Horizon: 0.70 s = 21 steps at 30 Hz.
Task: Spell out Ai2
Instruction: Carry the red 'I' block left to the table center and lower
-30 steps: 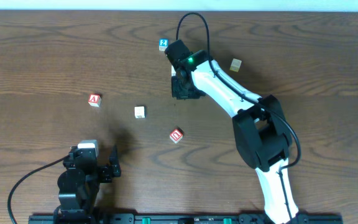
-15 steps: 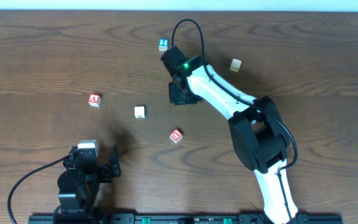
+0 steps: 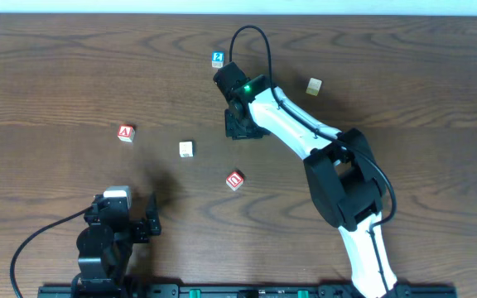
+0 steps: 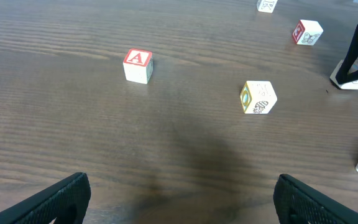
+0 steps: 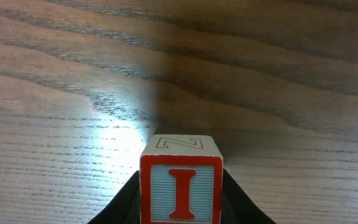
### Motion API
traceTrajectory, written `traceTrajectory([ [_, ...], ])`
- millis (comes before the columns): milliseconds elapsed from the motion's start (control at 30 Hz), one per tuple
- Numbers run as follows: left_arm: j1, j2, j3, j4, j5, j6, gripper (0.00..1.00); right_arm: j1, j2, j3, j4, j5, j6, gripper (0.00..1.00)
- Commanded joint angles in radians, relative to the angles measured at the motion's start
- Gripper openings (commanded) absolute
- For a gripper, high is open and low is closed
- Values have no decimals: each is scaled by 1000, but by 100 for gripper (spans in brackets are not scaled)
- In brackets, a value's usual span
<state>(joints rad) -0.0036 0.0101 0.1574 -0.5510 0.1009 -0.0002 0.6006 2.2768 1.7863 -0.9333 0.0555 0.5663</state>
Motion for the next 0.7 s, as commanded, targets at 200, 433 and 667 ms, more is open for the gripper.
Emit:
traceTrajectory([
  [200,3,-6,-10,2,-4,-2,95,9,2,-24,-2,27,25,1],
  [433,3,-6,-10,2,-4,-2,95,8,2,-34,-2,25,32,5],
  [667,3,-6,-10,3,-4,-2,95,8,2,-34,-5,22,32,38],
])
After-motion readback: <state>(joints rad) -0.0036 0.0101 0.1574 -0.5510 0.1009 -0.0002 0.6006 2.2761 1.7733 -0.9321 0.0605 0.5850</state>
